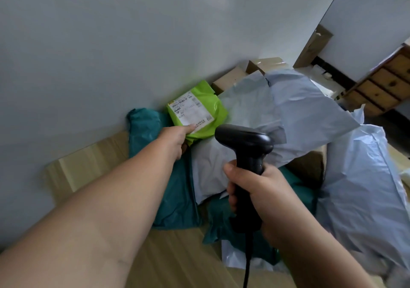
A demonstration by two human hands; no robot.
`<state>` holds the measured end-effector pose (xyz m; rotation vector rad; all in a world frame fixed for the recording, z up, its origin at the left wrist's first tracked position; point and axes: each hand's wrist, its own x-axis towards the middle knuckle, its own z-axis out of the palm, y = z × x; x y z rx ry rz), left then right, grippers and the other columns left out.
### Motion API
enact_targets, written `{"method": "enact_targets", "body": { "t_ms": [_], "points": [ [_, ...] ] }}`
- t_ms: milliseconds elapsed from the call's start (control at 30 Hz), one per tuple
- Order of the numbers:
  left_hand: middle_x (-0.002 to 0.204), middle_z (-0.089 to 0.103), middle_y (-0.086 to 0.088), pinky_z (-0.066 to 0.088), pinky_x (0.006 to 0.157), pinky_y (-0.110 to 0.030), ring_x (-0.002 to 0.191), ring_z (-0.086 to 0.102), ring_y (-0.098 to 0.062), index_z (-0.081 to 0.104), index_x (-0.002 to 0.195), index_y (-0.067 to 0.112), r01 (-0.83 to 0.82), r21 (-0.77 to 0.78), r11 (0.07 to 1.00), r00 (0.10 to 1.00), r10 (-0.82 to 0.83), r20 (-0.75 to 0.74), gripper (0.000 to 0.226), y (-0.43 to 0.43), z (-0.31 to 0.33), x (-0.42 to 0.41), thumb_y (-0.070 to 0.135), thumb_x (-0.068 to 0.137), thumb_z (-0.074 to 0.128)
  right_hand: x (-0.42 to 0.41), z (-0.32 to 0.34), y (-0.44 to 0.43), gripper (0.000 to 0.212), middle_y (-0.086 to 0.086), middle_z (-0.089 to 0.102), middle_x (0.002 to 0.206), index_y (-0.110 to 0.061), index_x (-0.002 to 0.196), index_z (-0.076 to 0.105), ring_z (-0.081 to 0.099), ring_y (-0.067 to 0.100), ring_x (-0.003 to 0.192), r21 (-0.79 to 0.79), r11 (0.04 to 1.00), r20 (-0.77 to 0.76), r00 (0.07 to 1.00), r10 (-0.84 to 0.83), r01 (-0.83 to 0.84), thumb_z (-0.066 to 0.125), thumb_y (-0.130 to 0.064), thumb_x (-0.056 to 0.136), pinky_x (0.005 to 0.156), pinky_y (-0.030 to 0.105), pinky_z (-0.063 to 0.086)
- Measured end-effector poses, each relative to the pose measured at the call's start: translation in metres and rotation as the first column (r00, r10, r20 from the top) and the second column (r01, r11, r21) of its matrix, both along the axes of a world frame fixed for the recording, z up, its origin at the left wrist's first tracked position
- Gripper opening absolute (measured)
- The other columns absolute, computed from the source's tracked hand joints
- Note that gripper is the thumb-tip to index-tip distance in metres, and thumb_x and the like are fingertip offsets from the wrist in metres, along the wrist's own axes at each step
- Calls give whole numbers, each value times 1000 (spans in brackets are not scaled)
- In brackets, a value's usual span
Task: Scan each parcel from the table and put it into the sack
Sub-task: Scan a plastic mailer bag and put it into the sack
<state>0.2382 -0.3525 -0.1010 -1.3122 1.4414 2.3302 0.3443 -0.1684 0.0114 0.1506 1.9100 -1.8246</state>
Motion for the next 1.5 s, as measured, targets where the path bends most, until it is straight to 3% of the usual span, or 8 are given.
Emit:
{"method": "enact_targets", "body": {
  "t_ms": [167,267,400,600,800,967,1133,1500],
  "points": [
    [76,63,2,34,36,-11,42,56,-5,60,104,16,-19,-100,995,993,7,-119,27,-7,18,43,3,82,69,17,9,10,21,6,57,60,-12,82,60,52,16,47,-32,999,-36,999,28,-29,75,-26,76,45,28,44],
    [84,66,-1,33,33,-12,53,54,-9,61,103,14,-33,-289,957,987,-15,-162,29,-4,39,80,-1,80,70,39,21,19,18,5,57,59,-12,87,60,52,16,47,-61,997,-38,998,41,-44,74,-21,82,45,28,45],
    [86,66,0,43,43,-10,64,58,-7,60,96,14,-48,-433,900,975,-52,-216,27,11,69,143,-2,78,72,77,46,35,17,5,57,58,-14,81,59,52,17,47,-80,991,-39,994,103,-106,74,-20,83,46,29,46],
    [83,66,2,48,65,-25,75,63,-15,62,90,17,-44,-613,789,972,-108,-208,26,36,111,259,1,75,75,152,94,61,20,5,56,56,-8,89,53,50,16,44,-107,975,-73,980,186,-193,71,-18,88,44,28,44],
    [75,65,5,50,65,-29,71,63,-19,60,77,20,-36,-785,618,991,-77,-106,21,35,135,368,11,70,78,229,123,65,23,7,56,56,-10,92,54,51,19,43,-141,949,-40,960,278,-281,69,-26,90,45,27,44],
    [72,63,3,50,66,-31,76,65,-26,54,68,20,-70,-812,579,996,-3,-87,26,19,143,443,8,68,76,278,142,48,24,5,57,54,-10,94,56,52,17,42,-139,923,-9,933,361,-359,67,-31,91,43,25,45],
    [88,70,-6,55,77,-39,81,66,-26,62,83,19,-109,-809,578,994,65,-87,23,-16,147,500,6,69,75,316,149,12,24,4,57,54,-11,90,56,51,16,42,-123,900,24,905,425,-419,67,-32,91,43,25,45],
    [80,63,-1,45,60,-29,74,62,-22,59,83,19,-122,-789,602,987,161,-30,22,-85,134,576,7,71,73,377,143,-80,30,3,55,55,-12,86,52,50,16,42,-106,853,136,842,522,-511,68,-38,89,43,24,43]
  ]
}}
